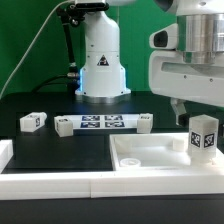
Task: Assemble one leg
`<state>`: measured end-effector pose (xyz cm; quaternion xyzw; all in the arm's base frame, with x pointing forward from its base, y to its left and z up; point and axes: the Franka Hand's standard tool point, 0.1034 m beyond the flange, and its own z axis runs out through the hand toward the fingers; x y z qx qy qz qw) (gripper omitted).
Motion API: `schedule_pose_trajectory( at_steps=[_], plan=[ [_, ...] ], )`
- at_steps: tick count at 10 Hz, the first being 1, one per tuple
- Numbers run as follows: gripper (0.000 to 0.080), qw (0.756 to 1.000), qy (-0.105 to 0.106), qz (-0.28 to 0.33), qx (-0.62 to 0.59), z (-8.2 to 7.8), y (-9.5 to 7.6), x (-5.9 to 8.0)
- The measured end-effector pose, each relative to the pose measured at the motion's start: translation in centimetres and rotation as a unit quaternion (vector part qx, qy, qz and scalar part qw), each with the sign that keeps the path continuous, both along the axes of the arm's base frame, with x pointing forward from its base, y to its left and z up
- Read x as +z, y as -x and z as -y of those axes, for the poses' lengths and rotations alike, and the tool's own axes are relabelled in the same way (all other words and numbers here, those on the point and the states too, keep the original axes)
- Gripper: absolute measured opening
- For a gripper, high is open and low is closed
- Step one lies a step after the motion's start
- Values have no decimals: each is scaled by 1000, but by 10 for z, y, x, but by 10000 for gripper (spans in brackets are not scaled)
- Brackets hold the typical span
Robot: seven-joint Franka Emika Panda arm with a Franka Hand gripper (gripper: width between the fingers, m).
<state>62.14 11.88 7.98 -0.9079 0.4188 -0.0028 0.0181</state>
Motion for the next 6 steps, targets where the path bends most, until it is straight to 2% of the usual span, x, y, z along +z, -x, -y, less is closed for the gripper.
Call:
schedule_pose_trajectory(
  at_steps=[2,6],
  plan=[
    [647,989,6,4,147,0,0,0],
    [649,942,10,10,336,-1,0,0]
  ],
)
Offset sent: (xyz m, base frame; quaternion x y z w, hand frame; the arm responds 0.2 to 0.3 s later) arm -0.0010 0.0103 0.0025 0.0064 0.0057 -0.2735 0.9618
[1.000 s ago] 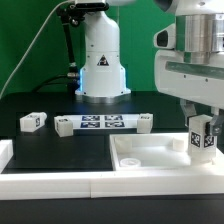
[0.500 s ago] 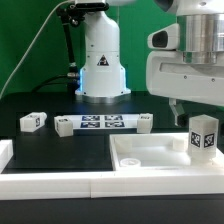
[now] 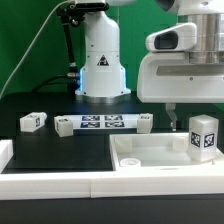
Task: Assemble one leg
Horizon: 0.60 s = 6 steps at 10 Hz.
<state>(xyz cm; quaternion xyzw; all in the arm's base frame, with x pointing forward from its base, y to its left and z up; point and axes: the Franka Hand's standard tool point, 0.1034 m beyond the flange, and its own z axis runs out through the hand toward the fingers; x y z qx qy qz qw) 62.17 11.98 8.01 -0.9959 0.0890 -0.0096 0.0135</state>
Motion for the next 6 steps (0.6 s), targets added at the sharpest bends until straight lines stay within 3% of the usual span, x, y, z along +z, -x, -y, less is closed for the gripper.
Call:
schedule_pose_trajectory(
  at_steps=[4,6],
  plan=[
    [649,983,15,5,182,1,-2,2],
    [629,976,21,5,217,3,-3,2]
  ],
)
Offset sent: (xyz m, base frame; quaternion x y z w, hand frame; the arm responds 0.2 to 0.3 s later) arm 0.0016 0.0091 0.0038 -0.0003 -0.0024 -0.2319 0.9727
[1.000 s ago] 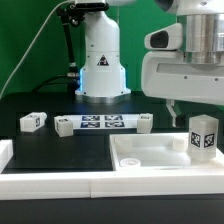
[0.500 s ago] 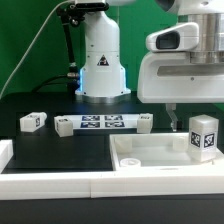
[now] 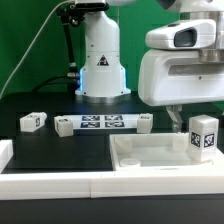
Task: Assemble one leg
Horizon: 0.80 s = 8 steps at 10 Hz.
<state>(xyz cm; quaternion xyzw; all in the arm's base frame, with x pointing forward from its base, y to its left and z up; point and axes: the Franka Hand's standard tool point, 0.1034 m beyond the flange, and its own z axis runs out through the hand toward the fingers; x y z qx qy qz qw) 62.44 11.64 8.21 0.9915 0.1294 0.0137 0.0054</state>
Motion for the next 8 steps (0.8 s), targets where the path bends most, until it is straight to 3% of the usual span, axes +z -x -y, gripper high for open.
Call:
schedule_pose_trajectory(
  at_steps=[1,2,3,5,8],
  plan=[
    [484,1000,0,0,-5,0,0,0],
    [484,1000,0,0,-5,0,0,0],
    [291,1000,0,0,-5,0,0,0],
    [291,1000,-1,0,-25,0,0,0],
    [291,982,-8,0,-188,-2,1,-1]
  ],
)
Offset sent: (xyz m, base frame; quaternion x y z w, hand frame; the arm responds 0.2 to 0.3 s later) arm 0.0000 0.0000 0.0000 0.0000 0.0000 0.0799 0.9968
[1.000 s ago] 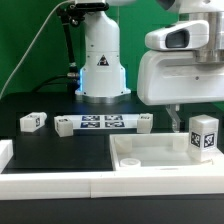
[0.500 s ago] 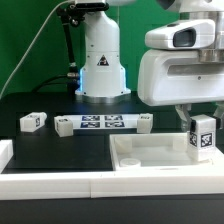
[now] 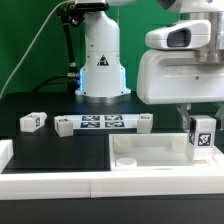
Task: Assemble one leg
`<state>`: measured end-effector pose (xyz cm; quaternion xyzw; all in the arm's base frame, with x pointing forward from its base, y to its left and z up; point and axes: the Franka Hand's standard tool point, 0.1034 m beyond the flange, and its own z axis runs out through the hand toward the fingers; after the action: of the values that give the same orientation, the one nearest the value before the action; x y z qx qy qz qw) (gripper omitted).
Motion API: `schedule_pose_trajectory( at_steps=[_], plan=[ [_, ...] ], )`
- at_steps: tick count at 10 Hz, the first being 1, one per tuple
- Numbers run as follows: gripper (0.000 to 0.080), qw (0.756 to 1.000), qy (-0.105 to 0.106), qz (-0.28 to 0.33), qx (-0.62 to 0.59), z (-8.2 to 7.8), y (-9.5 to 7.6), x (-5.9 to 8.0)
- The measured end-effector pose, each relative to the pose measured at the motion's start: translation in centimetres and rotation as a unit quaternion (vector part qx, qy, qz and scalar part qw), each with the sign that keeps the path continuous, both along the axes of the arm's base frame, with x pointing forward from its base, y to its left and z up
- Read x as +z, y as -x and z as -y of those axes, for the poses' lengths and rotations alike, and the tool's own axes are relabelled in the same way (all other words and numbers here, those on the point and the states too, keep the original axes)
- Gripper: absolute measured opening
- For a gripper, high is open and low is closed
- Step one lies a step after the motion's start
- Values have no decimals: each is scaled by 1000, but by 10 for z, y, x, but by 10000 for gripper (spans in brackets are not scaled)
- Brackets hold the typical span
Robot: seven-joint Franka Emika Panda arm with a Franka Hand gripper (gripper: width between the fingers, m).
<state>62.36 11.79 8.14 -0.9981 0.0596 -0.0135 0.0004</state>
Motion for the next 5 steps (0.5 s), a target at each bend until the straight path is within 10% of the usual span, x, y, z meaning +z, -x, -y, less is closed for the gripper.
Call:
schedule_pose_trajectory(
  at_steps=[5],
  plan=[
    [292,957,-9,-3,-291,-2,2,-2]
  ],
)
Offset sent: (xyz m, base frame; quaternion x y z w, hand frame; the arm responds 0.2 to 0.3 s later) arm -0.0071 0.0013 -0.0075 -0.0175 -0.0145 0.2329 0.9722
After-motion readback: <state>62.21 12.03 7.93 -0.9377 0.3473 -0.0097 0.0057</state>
